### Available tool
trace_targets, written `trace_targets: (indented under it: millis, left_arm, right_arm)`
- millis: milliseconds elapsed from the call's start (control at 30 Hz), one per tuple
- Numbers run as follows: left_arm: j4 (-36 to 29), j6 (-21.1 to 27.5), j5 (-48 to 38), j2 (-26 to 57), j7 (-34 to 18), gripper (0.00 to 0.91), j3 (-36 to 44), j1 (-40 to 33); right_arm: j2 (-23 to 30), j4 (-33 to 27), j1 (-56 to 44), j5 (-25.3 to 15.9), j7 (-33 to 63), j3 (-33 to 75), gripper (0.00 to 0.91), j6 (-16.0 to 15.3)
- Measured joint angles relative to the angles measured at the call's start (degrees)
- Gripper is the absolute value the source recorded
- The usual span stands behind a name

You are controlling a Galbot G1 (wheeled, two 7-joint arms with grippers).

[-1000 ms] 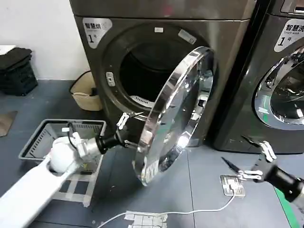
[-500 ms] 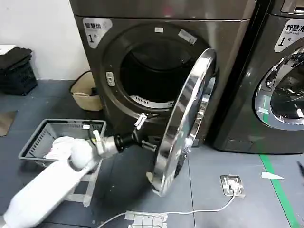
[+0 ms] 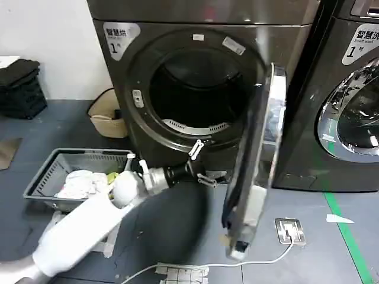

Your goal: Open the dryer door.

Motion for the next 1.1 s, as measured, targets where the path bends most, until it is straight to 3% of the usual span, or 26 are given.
trace_targets:
  millis: [400, 733, 1100]
  left_arm:
    - [4.6, 0.0, 1.3, -6.8, -1.0, 0.907, 5.7, -4.9]
    - [9.4, -0.5, 2.9, -11.8, -2.7, 0.907, 9.7, -8.6]
    - [15.9, 0.8, 6.3, -18.4, -6.0, 0.907, 12.6, -12.7]
  right_arm:
    - [5.7, -9.5, 1.4, -6.4, 10.8, 9.4, 0.907, -5.4]
    - [11.3, -8.8, -0.1, -8.1, 17.9, 13.8, 0.907, -8.3]
    - [11.5, -9.3, -0.3, -9.0, 22.6, 16.2, 0.907, -9.7]
